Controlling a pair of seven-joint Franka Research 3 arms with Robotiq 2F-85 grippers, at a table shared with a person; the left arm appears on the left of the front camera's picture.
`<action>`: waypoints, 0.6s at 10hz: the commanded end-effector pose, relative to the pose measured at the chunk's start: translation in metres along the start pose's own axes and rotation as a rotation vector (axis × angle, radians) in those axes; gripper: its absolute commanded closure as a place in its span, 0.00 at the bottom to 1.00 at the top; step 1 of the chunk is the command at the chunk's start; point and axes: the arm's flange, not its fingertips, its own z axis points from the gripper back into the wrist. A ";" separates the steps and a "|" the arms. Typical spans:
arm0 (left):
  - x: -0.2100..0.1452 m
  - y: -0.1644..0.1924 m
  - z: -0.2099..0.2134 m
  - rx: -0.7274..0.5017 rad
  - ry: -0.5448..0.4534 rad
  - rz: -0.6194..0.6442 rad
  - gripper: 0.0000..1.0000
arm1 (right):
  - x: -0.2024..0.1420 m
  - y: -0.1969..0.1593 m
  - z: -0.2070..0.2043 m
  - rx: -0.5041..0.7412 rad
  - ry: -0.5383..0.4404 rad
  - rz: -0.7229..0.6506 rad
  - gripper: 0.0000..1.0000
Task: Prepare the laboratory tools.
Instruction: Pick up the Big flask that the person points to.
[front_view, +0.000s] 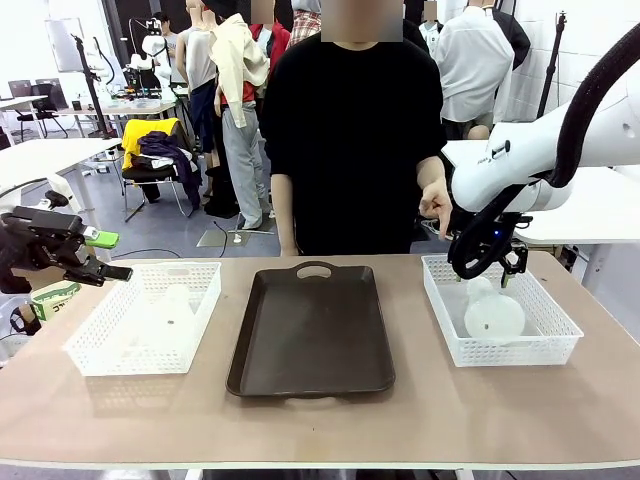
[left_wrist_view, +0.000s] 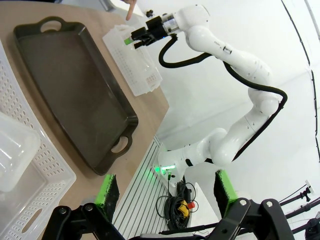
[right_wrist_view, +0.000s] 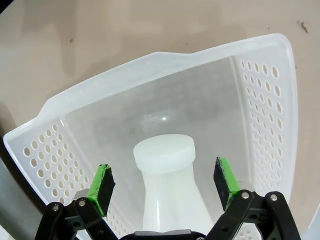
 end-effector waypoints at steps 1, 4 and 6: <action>0.000 -0.001 0.001 -0.013 -0.005 -0.016 0.00 | 0.004 0.005 -0.008 -0.040 0.011 0.001 0.00; 0.000 -0.001 0.001 -0.013 -0.005 -0.016 0.00 | 0.002 0.004 -0.020 -0.063 0.007 0.023 0.00; 0.000 -0.001 0.001 -0.013 -0.005 -0.016 0.00 | 0.001 0.004 -0.019 -0.069 -0.015 0.028 0.32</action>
